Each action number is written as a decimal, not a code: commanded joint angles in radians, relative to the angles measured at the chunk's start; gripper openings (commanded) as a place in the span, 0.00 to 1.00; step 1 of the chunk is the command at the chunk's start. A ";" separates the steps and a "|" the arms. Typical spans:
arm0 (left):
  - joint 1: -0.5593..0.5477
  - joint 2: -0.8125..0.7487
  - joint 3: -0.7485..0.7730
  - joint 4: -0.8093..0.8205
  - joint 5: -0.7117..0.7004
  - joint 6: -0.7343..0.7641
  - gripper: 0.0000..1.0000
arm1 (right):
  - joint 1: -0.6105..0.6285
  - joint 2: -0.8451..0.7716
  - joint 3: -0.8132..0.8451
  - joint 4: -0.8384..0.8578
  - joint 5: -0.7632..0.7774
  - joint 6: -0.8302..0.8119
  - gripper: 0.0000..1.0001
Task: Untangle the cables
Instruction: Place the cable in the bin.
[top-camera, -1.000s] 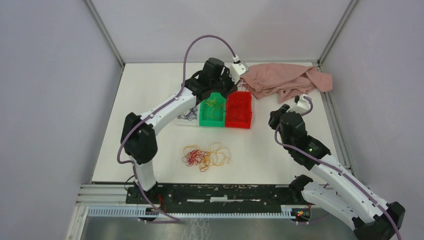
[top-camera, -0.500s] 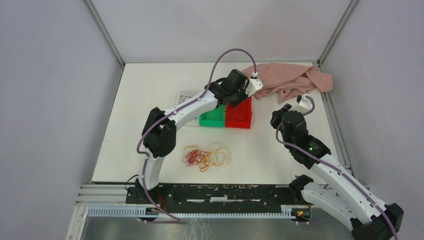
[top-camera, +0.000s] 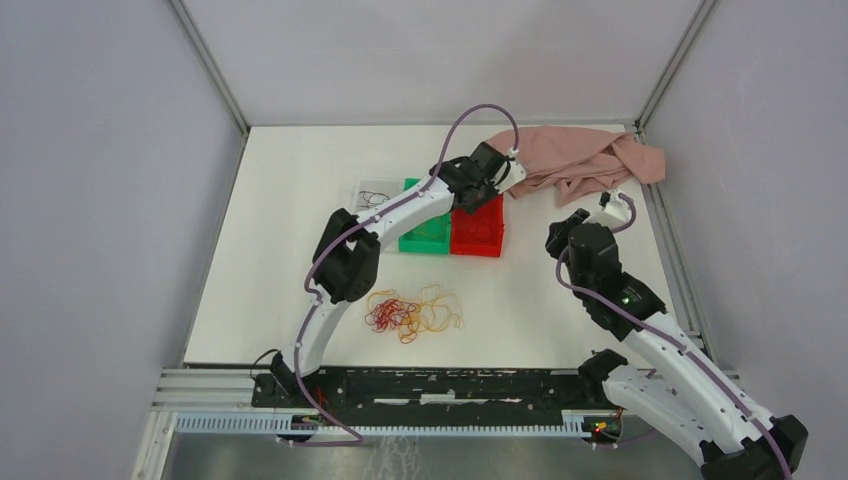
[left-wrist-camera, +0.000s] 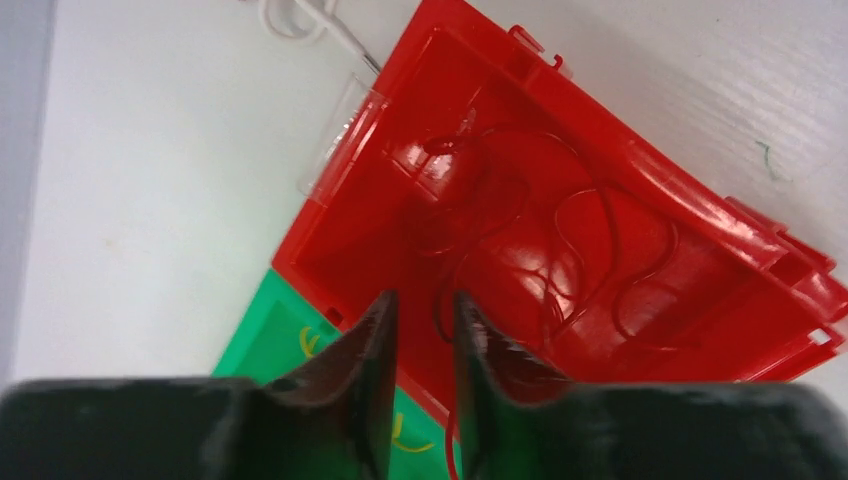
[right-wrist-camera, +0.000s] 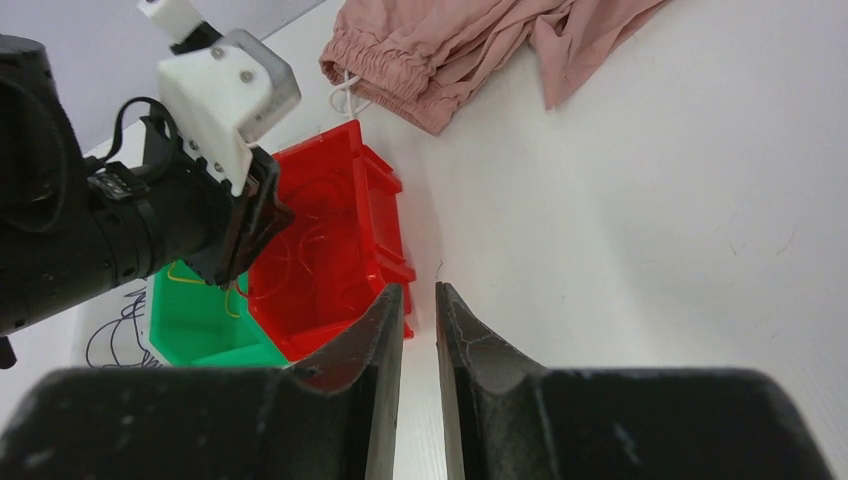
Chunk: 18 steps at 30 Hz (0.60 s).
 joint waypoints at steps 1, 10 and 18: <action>-0.002 0.006 0.054 -0.031 -0.013 -0.008 0.47 | -0.009 -0.019 -0.006 0.012 0.001 0.002 0.24; 0.001 -0.051 0.219 -0.166 0.151 0.015 0.94 | -0.012 -0.016 -0.008 0.007 -0.027 0.012 0.24; 0.043 -0.245 0.157 -0.345 0.305 0.123 0.97 | -0.015 0.081 0.042 0.019 -0.201 -0.022 0.26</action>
